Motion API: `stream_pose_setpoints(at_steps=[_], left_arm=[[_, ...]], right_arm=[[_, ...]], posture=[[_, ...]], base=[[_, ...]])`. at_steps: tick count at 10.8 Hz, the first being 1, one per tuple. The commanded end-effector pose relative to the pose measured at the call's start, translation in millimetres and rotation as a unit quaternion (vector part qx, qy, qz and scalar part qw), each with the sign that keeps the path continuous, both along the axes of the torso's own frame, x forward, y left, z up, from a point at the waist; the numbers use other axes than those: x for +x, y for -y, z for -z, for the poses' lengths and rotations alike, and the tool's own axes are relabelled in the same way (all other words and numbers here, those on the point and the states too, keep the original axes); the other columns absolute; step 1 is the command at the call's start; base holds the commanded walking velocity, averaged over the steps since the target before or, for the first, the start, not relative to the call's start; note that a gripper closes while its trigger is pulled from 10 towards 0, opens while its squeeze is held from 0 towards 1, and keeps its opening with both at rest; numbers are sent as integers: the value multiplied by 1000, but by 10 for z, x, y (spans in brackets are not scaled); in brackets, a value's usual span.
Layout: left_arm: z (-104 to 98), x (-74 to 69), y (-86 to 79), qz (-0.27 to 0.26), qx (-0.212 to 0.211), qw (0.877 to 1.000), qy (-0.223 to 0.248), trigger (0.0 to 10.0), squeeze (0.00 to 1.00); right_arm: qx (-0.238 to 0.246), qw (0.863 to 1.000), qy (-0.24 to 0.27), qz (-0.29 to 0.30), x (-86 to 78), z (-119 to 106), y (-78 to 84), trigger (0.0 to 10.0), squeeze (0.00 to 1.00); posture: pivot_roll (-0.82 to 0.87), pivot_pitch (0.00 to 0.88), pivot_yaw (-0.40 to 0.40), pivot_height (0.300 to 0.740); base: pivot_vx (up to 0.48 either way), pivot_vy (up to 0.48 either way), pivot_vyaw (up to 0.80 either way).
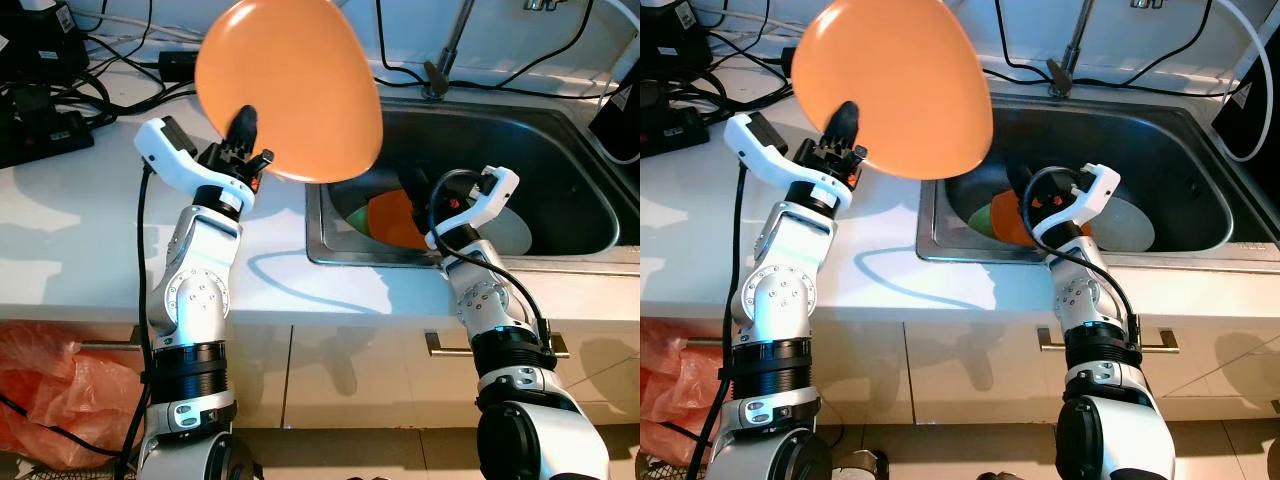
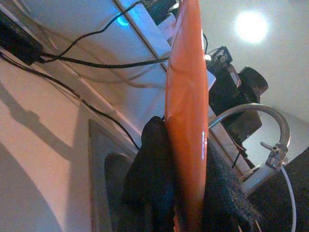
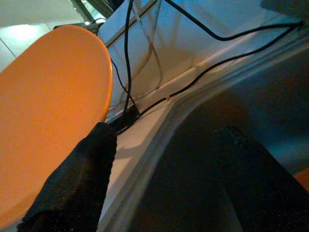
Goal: Kitchen organization
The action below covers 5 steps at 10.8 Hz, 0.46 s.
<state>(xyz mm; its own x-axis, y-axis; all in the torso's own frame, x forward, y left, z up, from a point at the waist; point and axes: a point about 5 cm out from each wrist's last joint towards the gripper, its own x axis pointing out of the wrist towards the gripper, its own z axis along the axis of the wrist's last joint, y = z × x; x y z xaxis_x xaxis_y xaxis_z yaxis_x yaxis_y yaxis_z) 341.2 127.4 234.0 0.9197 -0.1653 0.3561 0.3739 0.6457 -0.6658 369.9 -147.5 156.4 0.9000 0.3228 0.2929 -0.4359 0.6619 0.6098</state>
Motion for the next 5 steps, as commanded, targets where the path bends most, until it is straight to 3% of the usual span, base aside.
stream_pose_setpoints(at_steps=[1,5], left_arm=[[-111,-24,107,26,5,999,28,10000,0],[-85,-34,108,36,19,999,23,10000,0]], right_arm=[[12,1000,21,-1,12,-110,33,10000,1000],[55,998,29,-16,-14,-153,83,10000,1000]], posture=[[91,77,-78,740],[92,89,-84,740]], base=[[0,0,0],[0,0,0]])
